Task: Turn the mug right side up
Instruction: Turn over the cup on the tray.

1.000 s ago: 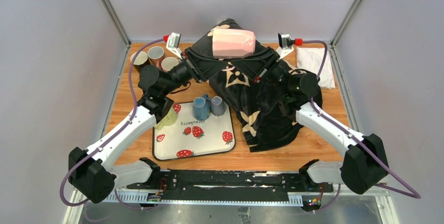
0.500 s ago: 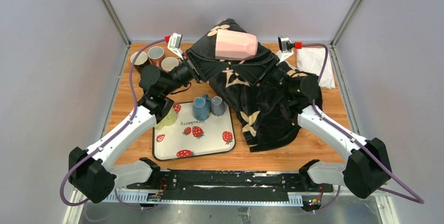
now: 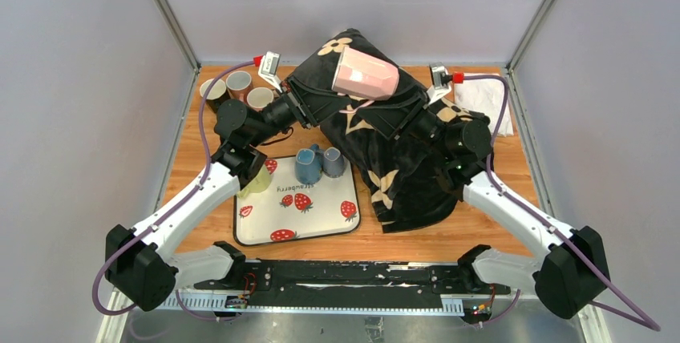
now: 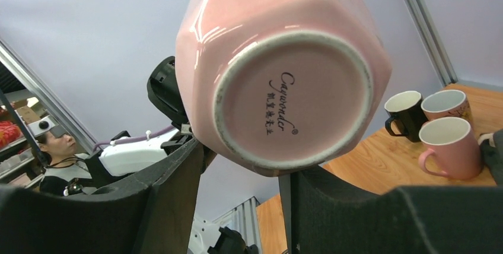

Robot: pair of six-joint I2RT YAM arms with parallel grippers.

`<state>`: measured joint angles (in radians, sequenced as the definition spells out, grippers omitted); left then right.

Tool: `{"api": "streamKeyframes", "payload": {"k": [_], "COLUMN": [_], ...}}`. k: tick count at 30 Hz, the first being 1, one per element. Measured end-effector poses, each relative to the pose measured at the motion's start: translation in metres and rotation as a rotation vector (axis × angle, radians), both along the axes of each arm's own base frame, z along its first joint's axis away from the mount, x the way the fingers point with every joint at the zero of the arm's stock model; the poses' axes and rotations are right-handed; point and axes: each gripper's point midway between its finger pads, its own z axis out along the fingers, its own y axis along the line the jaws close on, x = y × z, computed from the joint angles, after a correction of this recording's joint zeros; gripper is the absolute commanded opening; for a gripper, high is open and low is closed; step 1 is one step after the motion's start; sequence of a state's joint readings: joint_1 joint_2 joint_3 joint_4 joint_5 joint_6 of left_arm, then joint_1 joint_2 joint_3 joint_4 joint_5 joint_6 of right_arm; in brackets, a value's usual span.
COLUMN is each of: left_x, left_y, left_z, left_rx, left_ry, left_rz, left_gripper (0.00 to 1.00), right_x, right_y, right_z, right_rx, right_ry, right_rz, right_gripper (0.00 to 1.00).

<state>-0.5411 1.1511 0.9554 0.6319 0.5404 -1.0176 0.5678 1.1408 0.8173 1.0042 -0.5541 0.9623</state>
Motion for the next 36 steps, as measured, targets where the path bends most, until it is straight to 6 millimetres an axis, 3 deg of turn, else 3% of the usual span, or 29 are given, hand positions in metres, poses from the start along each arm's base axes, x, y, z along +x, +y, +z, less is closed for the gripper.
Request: {"api": "streamKeyframes", "payload": {"k": [10,26,36], "left_x": [0.001,0.007,0.021], "left_y": [-0.001,0.0,0.009], "left_z": [-0.004,-0.027,-0.041], "left_rx": [0.015,0.118,0.256], "left_ry": [0.0,0.021,0.026], "left_rz": [0.003,0.042,0.155], "left_gripper": [0.0,0.0,0.0], "right_x": [0.002,-0.005,-0.014], "right_y": [-0.005,-0.012,-0.026], "right_z": [-0.016,-0.041,-0.037], "right_rx": [-0.049,-0.105,-0.145], "right_ry": [0.02,0.046,-0.004], "right_rz": [-0.052,-0.074,-0.144], "right_gripper": [0.54,0.52,0.51]}}
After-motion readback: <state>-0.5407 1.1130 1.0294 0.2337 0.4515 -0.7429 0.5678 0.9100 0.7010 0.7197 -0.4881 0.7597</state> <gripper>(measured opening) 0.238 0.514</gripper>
